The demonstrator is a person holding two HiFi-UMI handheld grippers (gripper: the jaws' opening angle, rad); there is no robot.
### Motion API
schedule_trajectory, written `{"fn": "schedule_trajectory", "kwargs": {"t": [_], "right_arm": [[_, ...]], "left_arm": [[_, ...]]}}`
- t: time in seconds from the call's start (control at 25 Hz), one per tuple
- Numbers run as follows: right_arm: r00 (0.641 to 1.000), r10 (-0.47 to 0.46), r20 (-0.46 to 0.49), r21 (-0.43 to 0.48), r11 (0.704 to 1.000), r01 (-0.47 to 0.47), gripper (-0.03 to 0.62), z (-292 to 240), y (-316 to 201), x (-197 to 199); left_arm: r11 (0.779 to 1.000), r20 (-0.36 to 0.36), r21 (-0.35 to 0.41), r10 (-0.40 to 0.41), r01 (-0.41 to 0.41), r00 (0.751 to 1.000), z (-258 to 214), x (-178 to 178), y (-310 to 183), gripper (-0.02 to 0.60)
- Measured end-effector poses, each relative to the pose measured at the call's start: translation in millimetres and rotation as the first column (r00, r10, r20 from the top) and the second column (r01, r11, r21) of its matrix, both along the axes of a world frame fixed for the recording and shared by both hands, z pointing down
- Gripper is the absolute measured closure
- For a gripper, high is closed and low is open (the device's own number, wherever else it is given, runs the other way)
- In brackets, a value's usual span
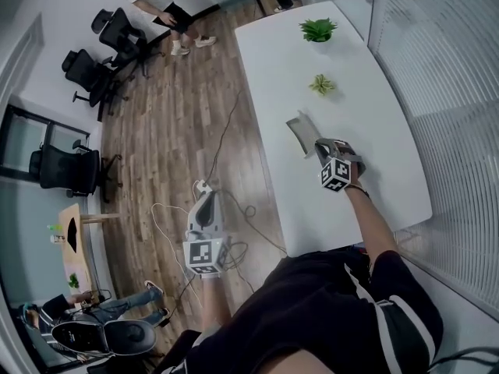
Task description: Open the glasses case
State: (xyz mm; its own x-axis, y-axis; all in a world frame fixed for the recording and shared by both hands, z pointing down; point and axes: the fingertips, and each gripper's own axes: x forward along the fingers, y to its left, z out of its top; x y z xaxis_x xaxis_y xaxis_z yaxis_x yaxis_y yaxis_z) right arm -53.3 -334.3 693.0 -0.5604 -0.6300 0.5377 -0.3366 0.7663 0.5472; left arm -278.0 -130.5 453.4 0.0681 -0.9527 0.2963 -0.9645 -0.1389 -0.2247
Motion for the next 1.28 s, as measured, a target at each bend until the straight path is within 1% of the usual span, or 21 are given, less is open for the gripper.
{"fn": "schedule_trajectory", "kwargs": {"t": [0.08,0.12,0.2,0.28,0.4,0.52,0.6,0.76,0.92,1.0,1.16,1.28], "right_arm": [[0.988,0.104,0.110,-0.089,0.992,-0.095,0.559,3.6,-17.3,17.1],[0.972,0.162,0.168,-0.146,0.980,-0.138,0.559,6.1,-23.9,24.5],[0.927,0.273,0.256,-0.258,0.944,-0.207,0.559,13.8,-31.9,38.0],[0.887,0.354,0.297,-0.330,0.910,-0.253,0.559,19.7,-38.5,48.5],[0.830,0.429,0.355,-0.405,0.871,-0.277,0.559,19.4,-47.1,56.8],[0.789,0.471,0.395,-0.445,0.849,-0.285,0.558,22.3,-52.8,65.5],[0.770,0.488,0.411,-0.455,0.842,-0.291,0.559,17.9,-53.3,69.1],[0.736,0.503,0.453,-0.437,0.845,-0.308,0.559,-3.8,-60.1,80.8],[0.721,0.495,0.486,-0.386,0.861,-0.331,0.559,-29.7,-61.9,95.4],[0.720,0.468,0.512,-0.351,0.879,-0.322,0.559,-52.9,-56.5,94.8],[0.724,0.390,0.569,-0.272,0.920,-0.282,0.565,-109.0,-36.7,80.9],[0.704,0.345,0.621,-0.236,0.938,-0.252,0.568,-155.6,-18.2,74.4]], "left_arm": [[1.000,0.001,0.003,0.003,-0.004,1.000,2.0,3.0,-5.7,0.583],[1.000,0.004,-0.001,0.008,-0.008,1.000,5.7,4.1,-6.2,0.583],[1.000,0.008,-0.016,0.010,-0.010,1.000,12.4,5.1,-3.7,0.583],[1.000,0.011,-0.022,0.006,-0.006,1.000,12.2,3.9,-3.8,0.583],[1.000,0.010,-0.004,0.015,-0.015,1.000,3.9,5.6,-11.0,0.583],[1.000,0.007,0.000,0.015,-0.015,1.000,3.5,6.9,-14.7,0.583],[1.000,0.002,-0.002,0.004,-0.004,1.000,1.9,5.2,-13.9,0.583],[1.000,-0.008,0.011,0.010,-0.010,1.000,0.5,7.4,-17.3,0.583],[1.000,-0.018,0.022,0.023,-0.022,1.000,3.8,11.1,-21.2,0.583],[0.999,-0.026,0.040,0.027,-0.026,0.999,0.3,13.5,-23.3,0.583],[0.996,-0.049,0.083,0.047,-0.043,0.998,-9.6,22.4,-33.0,0.583],[0.992,-0.069,0.112,0.060,-0.052,0.996,-14.3,32.6,-44.3,0.583]]}}
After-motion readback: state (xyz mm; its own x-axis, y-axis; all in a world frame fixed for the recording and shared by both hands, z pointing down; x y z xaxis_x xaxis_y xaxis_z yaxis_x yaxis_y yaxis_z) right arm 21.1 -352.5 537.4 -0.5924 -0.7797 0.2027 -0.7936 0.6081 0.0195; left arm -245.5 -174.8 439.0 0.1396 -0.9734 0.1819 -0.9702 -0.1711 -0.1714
